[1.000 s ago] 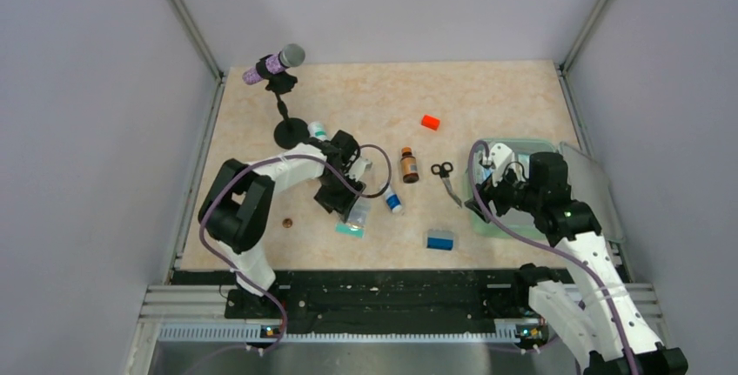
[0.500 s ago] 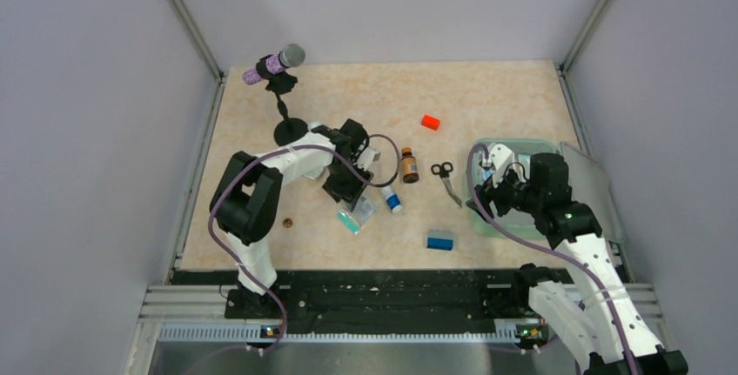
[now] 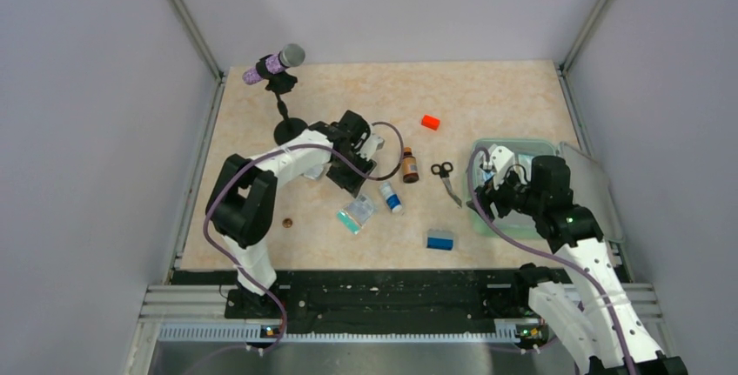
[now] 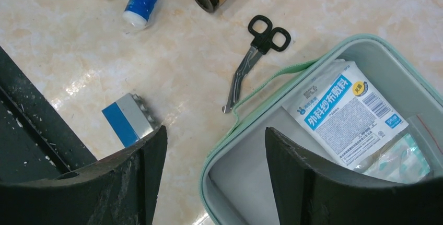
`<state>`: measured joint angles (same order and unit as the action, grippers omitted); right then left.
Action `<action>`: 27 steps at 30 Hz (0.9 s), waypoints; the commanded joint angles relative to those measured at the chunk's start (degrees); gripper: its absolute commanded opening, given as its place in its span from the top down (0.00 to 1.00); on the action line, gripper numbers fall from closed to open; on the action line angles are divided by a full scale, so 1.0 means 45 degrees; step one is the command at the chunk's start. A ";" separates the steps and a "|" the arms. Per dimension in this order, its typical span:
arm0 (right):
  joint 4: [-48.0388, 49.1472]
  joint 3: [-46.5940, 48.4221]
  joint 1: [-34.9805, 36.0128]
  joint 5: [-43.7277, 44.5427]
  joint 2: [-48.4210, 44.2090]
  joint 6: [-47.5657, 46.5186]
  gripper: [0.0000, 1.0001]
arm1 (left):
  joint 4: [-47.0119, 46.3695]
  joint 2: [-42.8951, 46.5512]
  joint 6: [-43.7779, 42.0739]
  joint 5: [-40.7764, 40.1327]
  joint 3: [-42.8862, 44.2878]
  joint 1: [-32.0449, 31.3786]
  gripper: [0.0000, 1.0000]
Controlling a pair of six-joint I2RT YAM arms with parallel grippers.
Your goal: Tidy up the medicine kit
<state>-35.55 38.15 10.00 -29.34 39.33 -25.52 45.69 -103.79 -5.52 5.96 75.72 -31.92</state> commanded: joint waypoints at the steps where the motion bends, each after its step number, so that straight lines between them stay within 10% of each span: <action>1: 0.0413 -0.0261 0.0050 0.0094 -0.0225 -0.0159 0.32 | -0.0962 0.0148 -0.0192 -0.0031 -0.0905 -0.0020 0.47; 14: 0.0710 -0.0392 0.0046 0.0166 0.0004 0.0007 0.32 | -0.2394 0.1654 -0.1146 -0.4794 -0.1633 -0.0040 0.47; 27: 0.0787 -0.0412 0.0053 0.0355 -0.0029 0.0082 0.32 | -0.3177 -0.0904 -0.1241 -0.8535 -0.0902 0.0713 0.53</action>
<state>-34.70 36.03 10.00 -28.08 39.79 -25.43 34.20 -104.49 -10.15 -27.33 69.41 -29.56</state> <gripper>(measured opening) 0.680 0.513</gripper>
